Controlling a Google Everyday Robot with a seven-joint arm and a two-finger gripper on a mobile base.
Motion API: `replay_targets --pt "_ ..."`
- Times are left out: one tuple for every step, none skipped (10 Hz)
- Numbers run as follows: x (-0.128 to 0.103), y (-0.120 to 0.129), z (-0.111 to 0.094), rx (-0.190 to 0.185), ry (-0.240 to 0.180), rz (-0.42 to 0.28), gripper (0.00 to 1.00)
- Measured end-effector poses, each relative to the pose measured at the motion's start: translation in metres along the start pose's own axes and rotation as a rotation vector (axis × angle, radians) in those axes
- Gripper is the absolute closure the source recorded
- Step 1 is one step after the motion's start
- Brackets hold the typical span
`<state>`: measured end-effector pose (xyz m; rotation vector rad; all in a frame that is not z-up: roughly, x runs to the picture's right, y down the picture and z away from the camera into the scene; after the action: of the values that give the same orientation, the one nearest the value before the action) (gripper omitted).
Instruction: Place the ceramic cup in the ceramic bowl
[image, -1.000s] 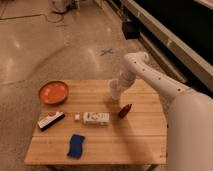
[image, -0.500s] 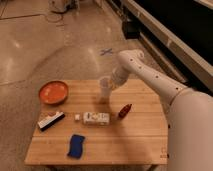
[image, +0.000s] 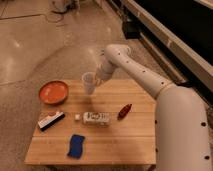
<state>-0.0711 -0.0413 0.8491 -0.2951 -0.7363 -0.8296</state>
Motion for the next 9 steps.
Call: replay_targets --pt "-0.0057 -0.0078 0.0028 0.007 -0.019 -0.015 1.00" --pt "-0.0061 -0.0084 0.0027 0.008 -0.021 -0.016 1.00" --pt "-0.0043 -0.0063 0.0016 0.008 -0.018 -0.013 1.00" --pt "-0.0049 -0.0068 0.0018 0.008 -0.019 -0.013 1.00" --pt "-0.0061 -0.0082 0.0029 0.008 -0.021 -0.015 1.00" --pt "-0.0058 -0.0072 0.0036 0.007 -0.022 -0.014 1.00" --pt "-0.0047 -0.0059 0.0025 0.008 -0.020 -0.012 1.00" --pt "-0.0040 -0.0052 0.0022 0.008 -0.019 -0.011 1.00" --pt "-0.0043 -0.0063 0.0023 0.008 -0.019 -0.014 1.00"
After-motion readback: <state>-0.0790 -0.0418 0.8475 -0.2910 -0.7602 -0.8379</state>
